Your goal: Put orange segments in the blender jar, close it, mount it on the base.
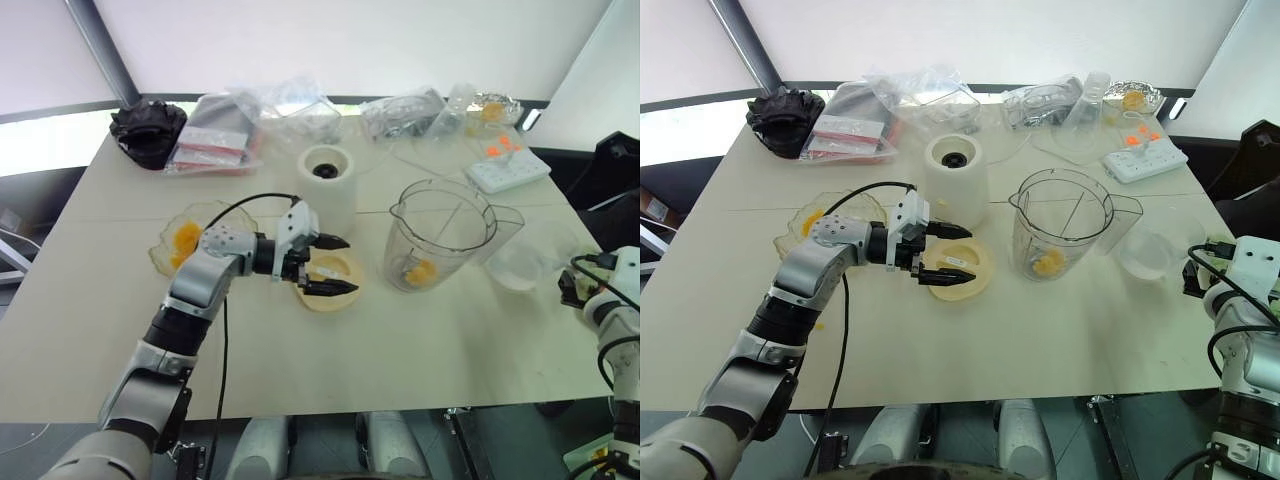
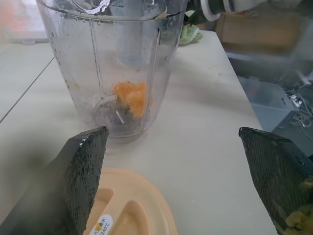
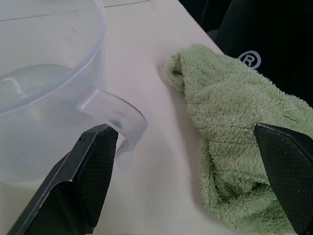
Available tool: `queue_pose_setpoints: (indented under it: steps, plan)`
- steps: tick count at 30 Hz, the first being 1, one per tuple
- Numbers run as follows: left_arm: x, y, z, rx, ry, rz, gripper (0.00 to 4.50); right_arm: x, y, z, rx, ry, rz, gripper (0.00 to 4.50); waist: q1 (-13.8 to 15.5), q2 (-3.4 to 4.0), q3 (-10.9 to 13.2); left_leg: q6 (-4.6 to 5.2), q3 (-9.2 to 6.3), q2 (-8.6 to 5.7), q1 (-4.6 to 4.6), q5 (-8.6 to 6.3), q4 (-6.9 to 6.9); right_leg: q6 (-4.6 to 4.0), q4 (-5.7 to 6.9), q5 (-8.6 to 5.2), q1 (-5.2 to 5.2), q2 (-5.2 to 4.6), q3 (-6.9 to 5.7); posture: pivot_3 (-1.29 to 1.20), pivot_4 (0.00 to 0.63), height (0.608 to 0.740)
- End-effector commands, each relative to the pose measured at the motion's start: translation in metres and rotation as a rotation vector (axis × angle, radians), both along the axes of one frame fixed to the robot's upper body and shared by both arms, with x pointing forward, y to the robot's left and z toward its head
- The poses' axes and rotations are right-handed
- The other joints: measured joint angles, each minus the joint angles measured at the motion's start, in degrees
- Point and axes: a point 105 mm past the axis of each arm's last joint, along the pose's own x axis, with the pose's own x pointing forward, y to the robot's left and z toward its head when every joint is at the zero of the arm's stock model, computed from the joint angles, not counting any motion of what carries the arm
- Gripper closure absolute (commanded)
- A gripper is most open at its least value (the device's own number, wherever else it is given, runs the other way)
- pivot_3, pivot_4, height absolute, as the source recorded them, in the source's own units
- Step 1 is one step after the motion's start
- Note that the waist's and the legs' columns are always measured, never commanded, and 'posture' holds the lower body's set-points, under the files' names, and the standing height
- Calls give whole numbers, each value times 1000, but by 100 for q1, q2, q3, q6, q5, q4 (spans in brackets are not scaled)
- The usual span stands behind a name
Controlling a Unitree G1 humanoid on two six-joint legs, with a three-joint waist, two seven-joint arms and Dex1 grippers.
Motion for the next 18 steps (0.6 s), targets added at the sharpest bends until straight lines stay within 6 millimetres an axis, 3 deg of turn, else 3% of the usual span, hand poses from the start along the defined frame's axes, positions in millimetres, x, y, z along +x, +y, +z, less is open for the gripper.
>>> queue_pose_setpoints:
  steps: [1, 18]
  plan:
    - [-5, -4, 11, -12, -45, -28, 51, 3, -6, 8, -35, -37, -26, 0, -1, 0, 0, 0, 1, 0, 0, 0, 0, 0, 0, 0, 0, 0, 0, 0, 150, 740]
    - [-5, -5, 12, -16, -55, -13, 51, 15, -8, 10, -6, -113, -77, 0, -107, 2, 1, 0, -2, 0, 5, 0, -6, 0, 6, 0, 0, 0, 0, 0, 150, 740]
